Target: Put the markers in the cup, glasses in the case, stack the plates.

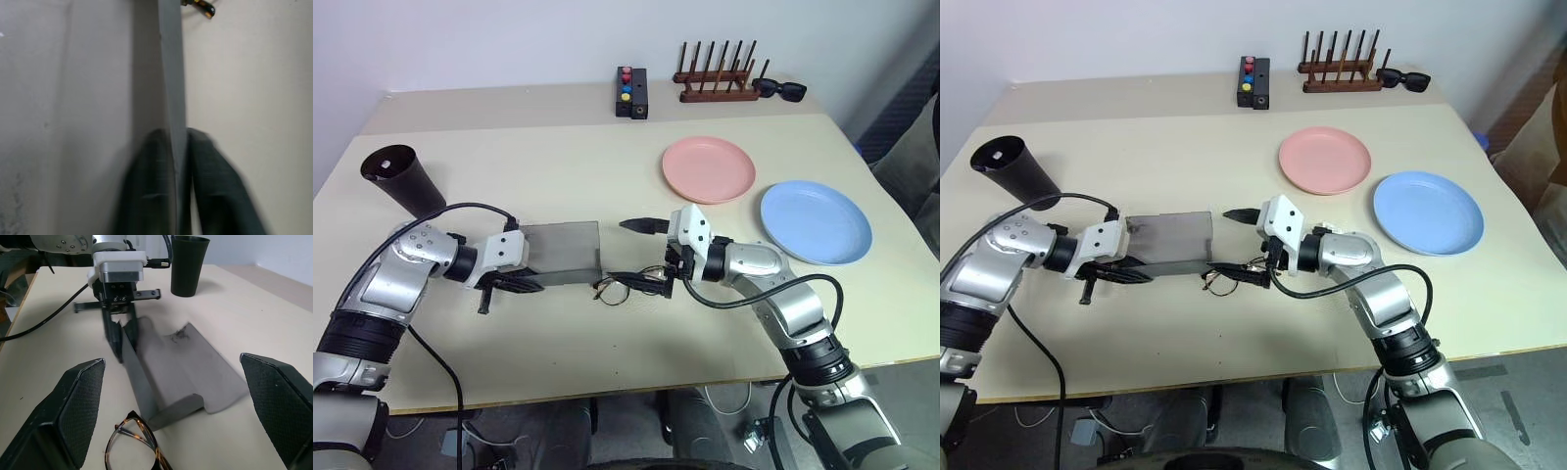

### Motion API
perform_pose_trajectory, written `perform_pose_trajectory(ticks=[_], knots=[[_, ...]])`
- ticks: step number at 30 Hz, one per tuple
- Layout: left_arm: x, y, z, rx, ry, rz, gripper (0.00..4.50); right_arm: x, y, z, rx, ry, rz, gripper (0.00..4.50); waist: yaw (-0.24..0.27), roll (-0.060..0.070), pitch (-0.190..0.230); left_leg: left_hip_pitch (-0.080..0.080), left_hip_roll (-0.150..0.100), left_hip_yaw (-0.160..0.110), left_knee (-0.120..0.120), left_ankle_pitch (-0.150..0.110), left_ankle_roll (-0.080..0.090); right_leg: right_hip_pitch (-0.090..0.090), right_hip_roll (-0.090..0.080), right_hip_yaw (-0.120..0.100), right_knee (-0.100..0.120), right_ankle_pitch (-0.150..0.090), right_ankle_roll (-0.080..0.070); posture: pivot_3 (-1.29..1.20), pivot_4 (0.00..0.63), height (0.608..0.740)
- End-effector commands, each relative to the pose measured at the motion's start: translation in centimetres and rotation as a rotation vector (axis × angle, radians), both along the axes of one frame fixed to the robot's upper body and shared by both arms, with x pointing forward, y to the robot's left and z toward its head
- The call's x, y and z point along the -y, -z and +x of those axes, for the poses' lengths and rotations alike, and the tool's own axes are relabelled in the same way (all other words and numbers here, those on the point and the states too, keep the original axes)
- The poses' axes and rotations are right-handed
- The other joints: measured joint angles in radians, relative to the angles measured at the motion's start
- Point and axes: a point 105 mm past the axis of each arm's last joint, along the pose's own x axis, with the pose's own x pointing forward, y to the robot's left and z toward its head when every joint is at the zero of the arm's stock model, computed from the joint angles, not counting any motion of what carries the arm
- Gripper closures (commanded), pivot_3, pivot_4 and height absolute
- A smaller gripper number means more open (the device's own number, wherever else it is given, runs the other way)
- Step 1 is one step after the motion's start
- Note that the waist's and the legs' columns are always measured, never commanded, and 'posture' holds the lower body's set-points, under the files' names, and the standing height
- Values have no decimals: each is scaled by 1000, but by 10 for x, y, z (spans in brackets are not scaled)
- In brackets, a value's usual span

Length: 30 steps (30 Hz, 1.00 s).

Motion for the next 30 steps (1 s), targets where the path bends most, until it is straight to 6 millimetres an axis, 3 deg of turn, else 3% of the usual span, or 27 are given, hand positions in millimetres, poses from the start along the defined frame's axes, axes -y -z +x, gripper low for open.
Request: perform_pose_trajectory(ticks=[1,6,10,12,14,15,23,30], knots=[[0,-10,5,42,-22,-25,1978,3,-14,-3,59,-2,23,0,0,0,0,0,0,0,0,0,0,0,0,0,0,0,0,0,150,739],[-5,-33,14,98,-84,-119,1978,12,-14,-3,58,19,2,0,1,0,0,0,0,0,0,0,0,0,0,0,0,0,0,0,150,739],[6,-67,18,119,-107,-288,1978,23,-9,-3,50,47,-31,0,3,0,0,0,0,0,1,0,0,0,0,0,0,0,1,0,150,739],[18,-73,14,118,-72,-316,1092,28,-7,-4,47,60,-49,0,2,0,0,0,0,0,1,0,0,0,0,0,0,0,1,0,150,739],[28,-72,9,125,-29,-307,171,32,-5,-4,45,70,-69,0,1,0,0,0,0,0,1,0,0,0,0,0,0,1,1,0,150,739],[33,-71,8,127,-12,-301,79,35,-3,-4,46,74,-86,0,1,0,0,0,0,0,0,0,0,0,0,0,0,0,1,0,150,739],[48,-57,8,130,29,-270,79,41,6,-3,98,76,-207,0,-1,0,0,0,0,0,0,0,0,0,0,0,0,0,1,0,150,739],[91,-52,1,80,163,-290,79,44,16,-7,70,69,-242,0,10,0,0,-1,0,0,2,0,0,1,0,0,0,0,1,0,150,739]])
